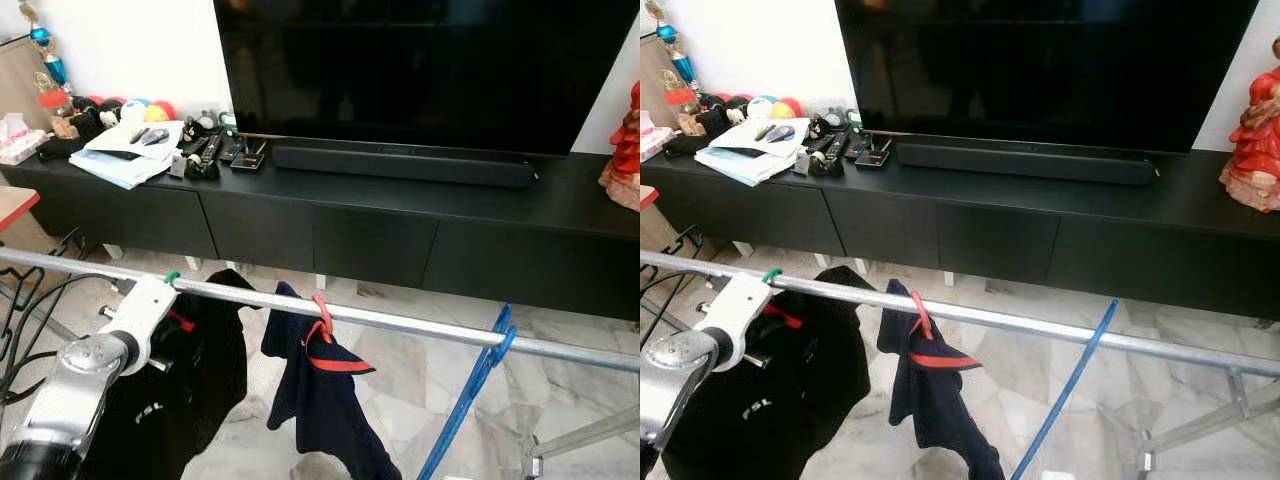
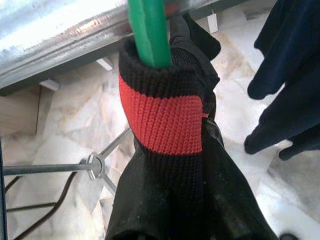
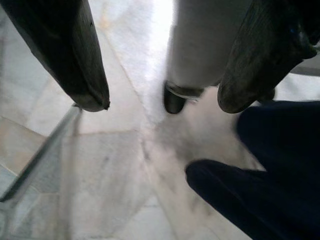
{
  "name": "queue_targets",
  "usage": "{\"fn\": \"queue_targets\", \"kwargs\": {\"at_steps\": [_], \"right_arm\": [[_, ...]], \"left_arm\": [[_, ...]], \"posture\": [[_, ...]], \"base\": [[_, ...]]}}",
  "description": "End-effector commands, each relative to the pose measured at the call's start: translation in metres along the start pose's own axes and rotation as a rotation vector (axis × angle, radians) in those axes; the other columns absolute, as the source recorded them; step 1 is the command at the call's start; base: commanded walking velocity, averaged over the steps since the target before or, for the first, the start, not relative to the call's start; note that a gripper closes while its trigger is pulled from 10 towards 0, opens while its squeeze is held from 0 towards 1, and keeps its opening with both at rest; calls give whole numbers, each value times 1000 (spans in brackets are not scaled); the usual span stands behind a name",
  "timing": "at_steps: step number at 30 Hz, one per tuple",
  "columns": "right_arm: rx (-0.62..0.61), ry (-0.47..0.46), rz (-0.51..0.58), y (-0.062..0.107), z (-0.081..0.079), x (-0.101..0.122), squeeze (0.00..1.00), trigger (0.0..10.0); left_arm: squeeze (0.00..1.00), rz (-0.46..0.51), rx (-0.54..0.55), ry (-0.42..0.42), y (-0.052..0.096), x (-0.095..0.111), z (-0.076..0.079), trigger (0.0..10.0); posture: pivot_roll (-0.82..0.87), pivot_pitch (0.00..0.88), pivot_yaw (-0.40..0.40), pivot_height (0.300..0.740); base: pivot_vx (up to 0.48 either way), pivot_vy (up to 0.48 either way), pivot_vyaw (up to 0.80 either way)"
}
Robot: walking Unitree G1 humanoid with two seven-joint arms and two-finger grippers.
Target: Hang hanger
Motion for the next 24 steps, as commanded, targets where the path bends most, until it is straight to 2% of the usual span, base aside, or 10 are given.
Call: {"fn": "queue_targets", "kwargs": {"at_steps": [1,6,11,14,19,20,21,22,23,24], "right_arm": [[-7,-24,-10,1,9,-5,0,10000],[-17,-24,-2,2,21,-1,0,10000],[-11,-21,1,1,19,1,0,10000],[6,-16,3,-1,0,4,0,10000],[19,-14,4,-2,-17,9,0,10000],[22,-13,4,-3,-22,10,0,10000],[23,-13,4,-3,-23,11,0,10000],[24,-12,3,-3,-25,11,0,10000],[25,-12,3,-3,-27,11,0,10000],[25,-12,2,-3,-27,11,0,10000]], "left_arm": [[0,-118,-93,28,2,-27,20,10000],[0,-128,-104,37,9,-28,27,10000],[0,-113,-76,58,8,-27,31,10000],[0,-52,-28,92,1,-23,36,10000],[0,11,6,173,-3,-17,43,10000],[243,24,20,207,-4,-17,44,10000],[243,26,24,219,-5,-18,45,10000],[863,31,31,223,-5,-18,45,10000],[1000,37,43,234,-5,-19,46,10000],[1000,39,46,239,-5,-19,46,10000]], "posture": [[104,79,57,740],[102,78,58,740],[101,73,58,740],[101,73,58,740],[89,68,57,740],[90,68,57,740],[90,68,57,740],[88,66,56,740],[85,67,55,740],[85,66,55,740]], "base": [[0,0,0],[0,0,0],[0,0,0],[0,0,0],[0,0,0],[0,0,0],[0,0,0],[0,0,0],[0,0,0],[0,0,0]]}}
Point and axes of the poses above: a point about 5 cm out from each wrist's last joint towards the gripper, its own y axis pointing back from the gripper into the wrist, its own x axis along the axis of the wrist's last joint, z = x × y, the point moved 2 cm from there along -y, pointing out of the wrist towards the gripper, and after that the axes turned 11 degrees about -y, right-handed, at the moved point
